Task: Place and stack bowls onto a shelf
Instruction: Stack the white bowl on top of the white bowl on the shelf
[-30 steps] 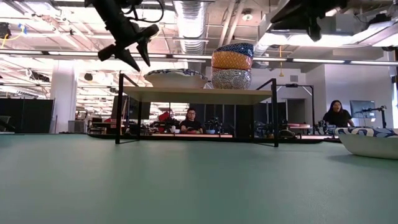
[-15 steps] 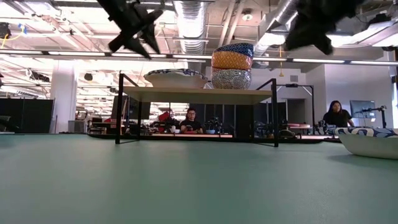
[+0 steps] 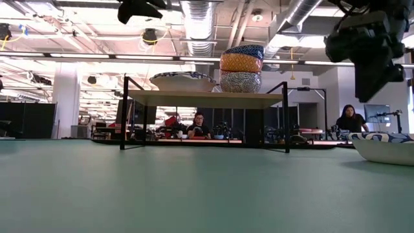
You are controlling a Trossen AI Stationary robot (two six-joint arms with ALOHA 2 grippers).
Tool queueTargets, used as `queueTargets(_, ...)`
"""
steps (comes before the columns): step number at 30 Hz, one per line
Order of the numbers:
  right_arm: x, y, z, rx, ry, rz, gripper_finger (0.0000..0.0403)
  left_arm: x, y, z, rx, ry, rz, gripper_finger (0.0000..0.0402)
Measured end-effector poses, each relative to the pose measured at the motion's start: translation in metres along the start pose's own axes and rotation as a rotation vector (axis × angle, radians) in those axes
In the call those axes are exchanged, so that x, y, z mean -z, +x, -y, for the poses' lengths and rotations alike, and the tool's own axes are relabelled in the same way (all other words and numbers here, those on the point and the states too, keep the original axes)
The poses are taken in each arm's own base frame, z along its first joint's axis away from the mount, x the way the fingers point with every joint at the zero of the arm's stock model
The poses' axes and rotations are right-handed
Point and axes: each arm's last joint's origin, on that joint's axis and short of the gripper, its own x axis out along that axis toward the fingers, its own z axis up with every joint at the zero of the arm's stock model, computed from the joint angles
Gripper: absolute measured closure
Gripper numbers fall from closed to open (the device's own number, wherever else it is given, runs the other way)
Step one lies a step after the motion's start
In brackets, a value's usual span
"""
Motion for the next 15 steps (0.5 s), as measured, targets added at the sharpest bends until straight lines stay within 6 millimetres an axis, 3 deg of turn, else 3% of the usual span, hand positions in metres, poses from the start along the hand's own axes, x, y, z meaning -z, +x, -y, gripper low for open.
queueTargets(6,0.012,0.031,-0.027,0.026,-0.009,-0.027,0.0277,0.006,0.002,0.008,0.034,0.046,-0.054,0.0249)
queueTargets(15,0.018,0.083,-0.034,0.198,0.063,-0.111,0.0233,0.011,-0.002,0.010,0.042,0.066,-0.097,0.0249)
